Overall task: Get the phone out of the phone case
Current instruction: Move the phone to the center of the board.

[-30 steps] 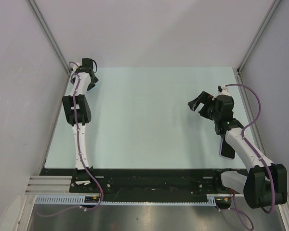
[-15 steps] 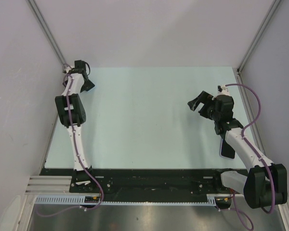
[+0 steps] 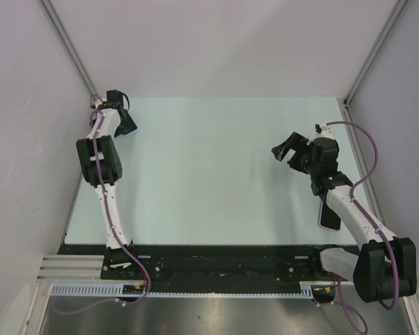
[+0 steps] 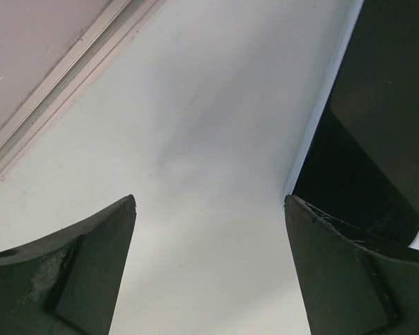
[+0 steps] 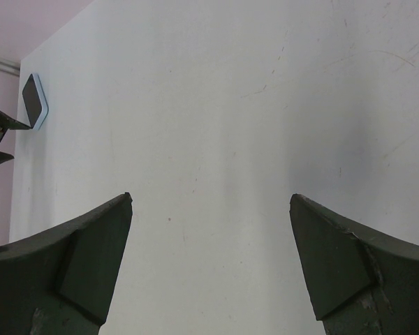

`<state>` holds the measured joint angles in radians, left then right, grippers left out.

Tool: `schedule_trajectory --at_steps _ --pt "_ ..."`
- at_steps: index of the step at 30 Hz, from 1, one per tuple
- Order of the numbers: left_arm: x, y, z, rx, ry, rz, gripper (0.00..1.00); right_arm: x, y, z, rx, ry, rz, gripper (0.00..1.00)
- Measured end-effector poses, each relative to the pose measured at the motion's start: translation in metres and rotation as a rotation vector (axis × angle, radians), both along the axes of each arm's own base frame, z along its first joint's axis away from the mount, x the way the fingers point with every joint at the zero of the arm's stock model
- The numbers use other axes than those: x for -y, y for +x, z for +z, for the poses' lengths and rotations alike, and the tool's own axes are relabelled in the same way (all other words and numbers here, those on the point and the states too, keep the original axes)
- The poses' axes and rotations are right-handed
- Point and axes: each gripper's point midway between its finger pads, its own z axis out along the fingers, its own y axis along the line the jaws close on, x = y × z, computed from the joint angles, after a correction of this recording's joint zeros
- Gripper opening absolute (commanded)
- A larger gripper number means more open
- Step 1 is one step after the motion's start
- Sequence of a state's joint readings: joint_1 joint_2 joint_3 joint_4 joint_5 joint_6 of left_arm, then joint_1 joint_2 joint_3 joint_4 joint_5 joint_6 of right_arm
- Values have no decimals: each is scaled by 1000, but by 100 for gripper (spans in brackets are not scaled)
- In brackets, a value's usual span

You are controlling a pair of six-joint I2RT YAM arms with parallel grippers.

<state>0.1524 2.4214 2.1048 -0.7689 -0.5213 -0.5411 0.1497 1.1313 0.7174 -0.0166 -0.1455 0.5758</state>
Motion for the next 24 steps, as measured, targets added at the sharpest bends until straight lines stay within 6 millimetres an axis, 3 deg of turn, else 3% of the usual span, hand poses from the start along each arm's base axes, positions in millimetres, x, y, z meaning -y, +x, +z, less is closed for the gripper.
schedule_trajectory --at_steps 9,13,17,20,24 --pt "1 -16 0 -15 -7 -16 92 -3 -1 0 0 1 9 100" --pt "8 -40 -10 -89 -46 -50 95 -4 -1 0 0 1 14 100" --pt "26 -44 3 -33 -130 -114 100 -6 -2 0 0 4 20 100" --pt "34 -29 24 38 -157 -159 100 -7 -2 1 0 6 26 100" --pt "35 14 59 132 -125 -196 100 -9 -2 2 6 10 33 100"
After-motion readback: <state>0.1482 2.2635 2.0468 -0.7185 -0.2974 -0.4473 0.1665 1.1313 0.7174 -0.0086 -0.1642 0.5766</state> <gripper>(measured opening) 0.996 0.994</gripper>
